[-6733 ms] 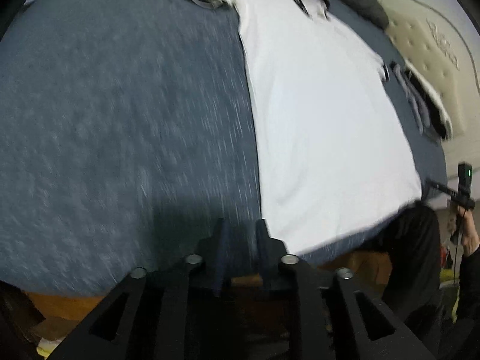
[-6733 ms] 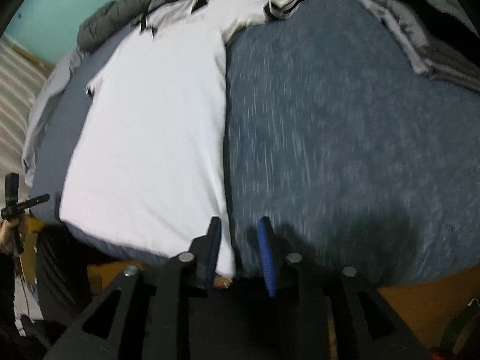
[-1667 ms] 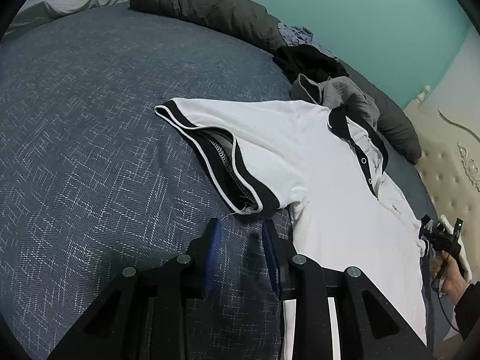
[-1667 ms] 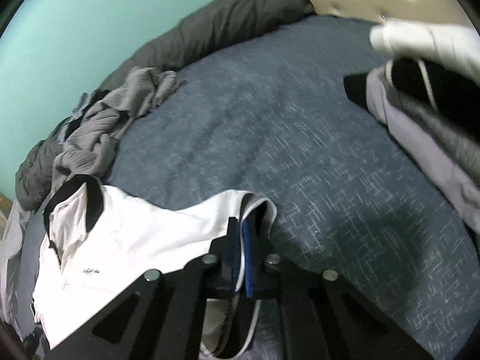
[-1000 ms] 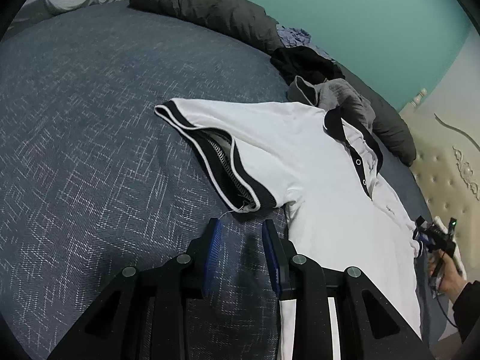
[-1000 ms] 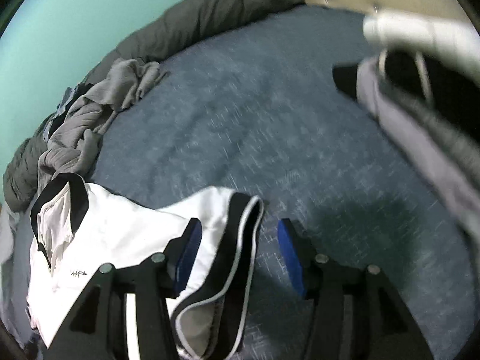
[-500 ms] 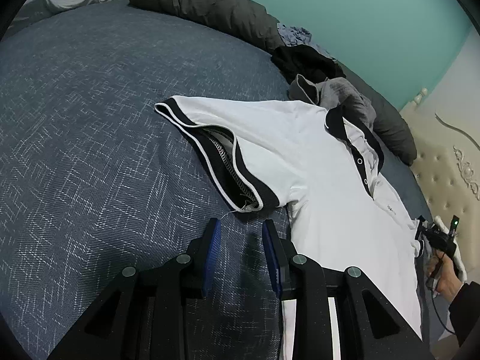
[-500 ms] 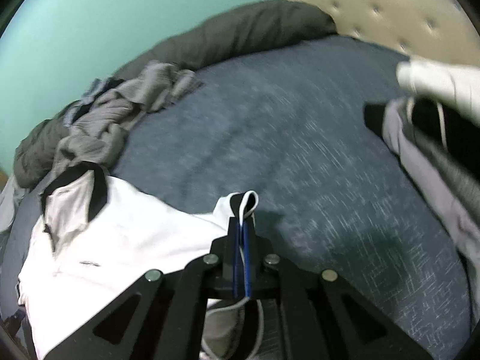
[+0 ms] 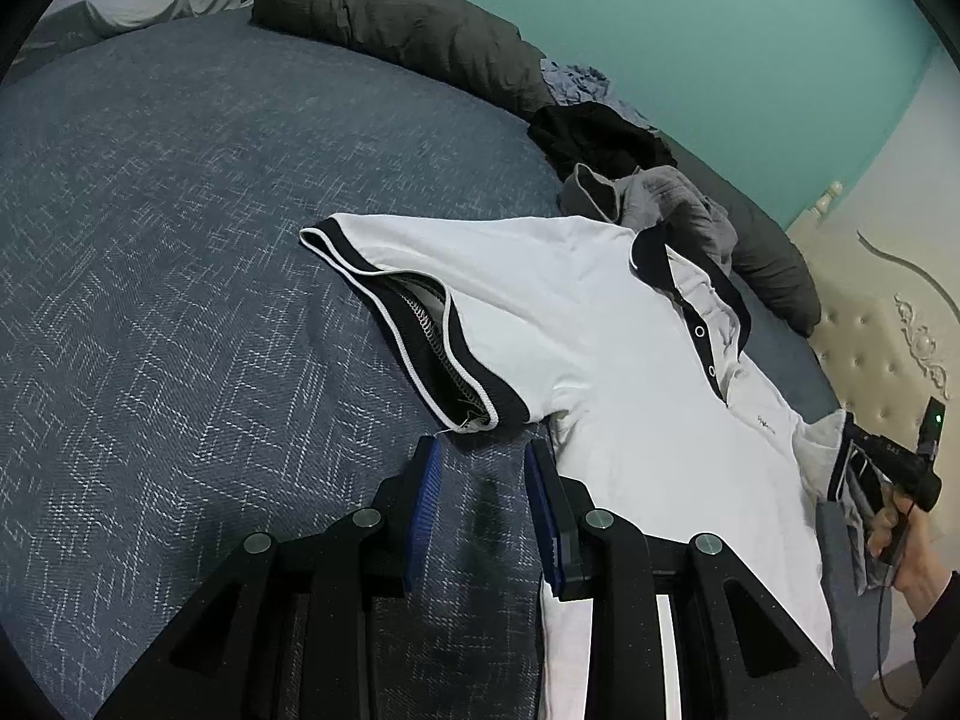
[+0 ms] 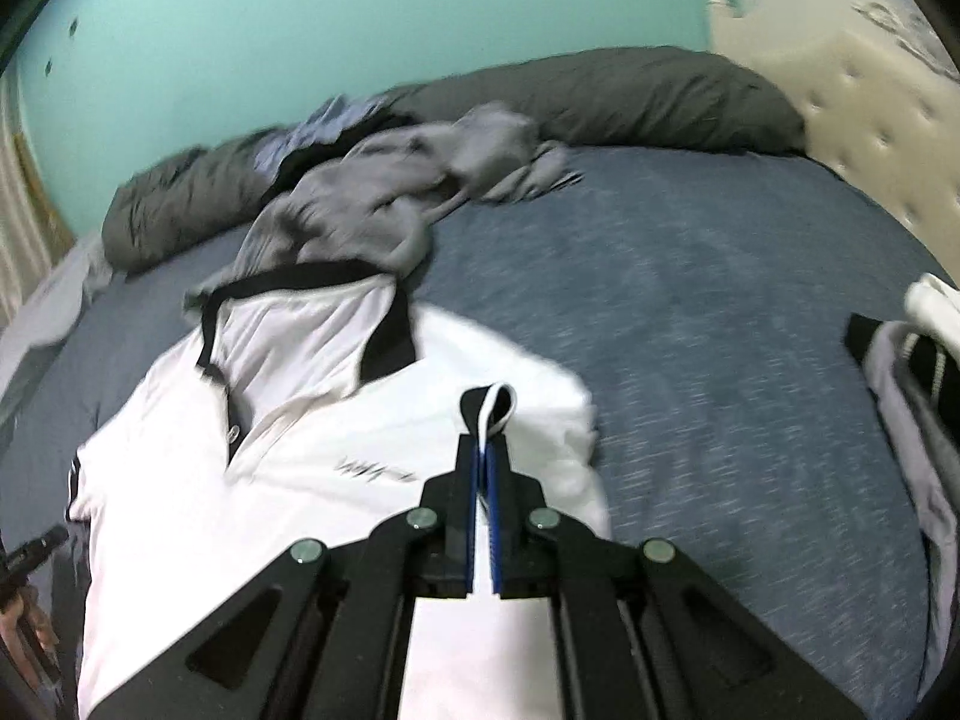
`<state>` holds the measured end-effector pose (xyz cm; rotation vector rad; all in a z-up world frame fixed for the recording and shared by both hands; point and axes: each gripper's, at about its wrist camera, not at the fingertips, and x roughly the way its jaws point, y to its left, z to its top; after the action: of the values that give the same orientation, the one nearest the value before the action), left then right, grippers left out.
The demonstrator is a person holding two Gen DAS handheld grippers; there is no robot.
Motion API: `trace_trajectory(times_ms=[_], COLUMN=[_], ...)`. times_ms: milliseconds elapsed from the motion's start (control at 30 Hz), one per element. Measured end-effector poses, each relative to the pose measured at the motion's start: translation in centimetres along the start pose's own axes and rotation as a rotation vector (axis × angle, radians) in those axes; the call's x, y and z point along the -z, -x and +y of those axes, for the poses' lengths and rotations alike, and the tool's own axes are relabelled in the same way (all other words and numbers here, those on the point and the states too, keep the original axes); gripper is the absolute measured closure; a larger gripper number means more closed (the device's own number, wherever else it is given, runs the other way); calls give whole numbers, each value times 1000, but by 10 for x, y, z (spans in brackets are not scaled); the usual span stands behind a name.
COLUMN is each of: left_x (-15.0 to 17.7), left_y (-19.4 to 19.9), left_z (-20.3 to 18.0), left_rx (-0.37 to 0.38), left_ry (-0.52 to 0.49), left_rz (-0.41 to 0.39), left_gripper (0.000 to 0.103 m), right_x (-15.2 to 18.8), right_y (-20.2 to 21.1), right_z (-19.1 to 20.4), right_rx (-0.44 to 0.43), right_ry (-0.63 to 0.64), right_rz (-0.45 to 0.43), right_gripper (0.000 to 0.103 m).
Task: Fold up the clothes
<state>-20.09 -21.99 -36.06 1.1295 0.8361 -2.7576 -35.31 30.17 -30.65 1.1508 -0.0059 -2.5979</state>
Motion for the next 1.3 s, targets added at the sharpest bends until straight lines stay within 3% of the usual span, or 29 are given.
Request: trace_trajectory(times_ms=[233, 333, 533, 667, 767, 867, 967, 1067, 1200, 1300], left_x=[-1, -1, -2, -1, -1, -1, -1, -2, -4, -5], left_y=[1, 2, 5, 4, 3, 2, 1, 2, 6, 9], left_z=[5, 5, 5, 4, 2, 1, -1, -1, -4, -12], left_rx=[6, 9, 12, 12, 10, 8, 6, 4, 1, -2], left_ry=[15, 16, 20, 18, 13, 8, 4, 1, -10, -33], left_rz=[-1, 0, -8, -7, -6, -5, -5, -7, -19, -27], left_gripper=[72, 72, 72, 72, 71, 70, 69, 69, 69, 69], right_x=[19, 22, 12, 22, 40, 65, 82, 84, 87, 94], right_y=[-41, -22, 16, 11, 1, -25, -35, -16, 15, 33], right_z=[62, 64, 20, -12, -15, -10, -9, -18, -45, -70], right_rx=[-11, -42, 11, 30, 2, -22, -33, -70, -33, -12], right_ry=[101, 87, -14, -99, -106, -103, -126, -199, -310, -419], right_rz=[160, 115, -10, 31, 74, 185, 209, 116, 4, -53], right_gripper=[98, 90, 89, 89, 89, 89, 89, 89, 86, 72])
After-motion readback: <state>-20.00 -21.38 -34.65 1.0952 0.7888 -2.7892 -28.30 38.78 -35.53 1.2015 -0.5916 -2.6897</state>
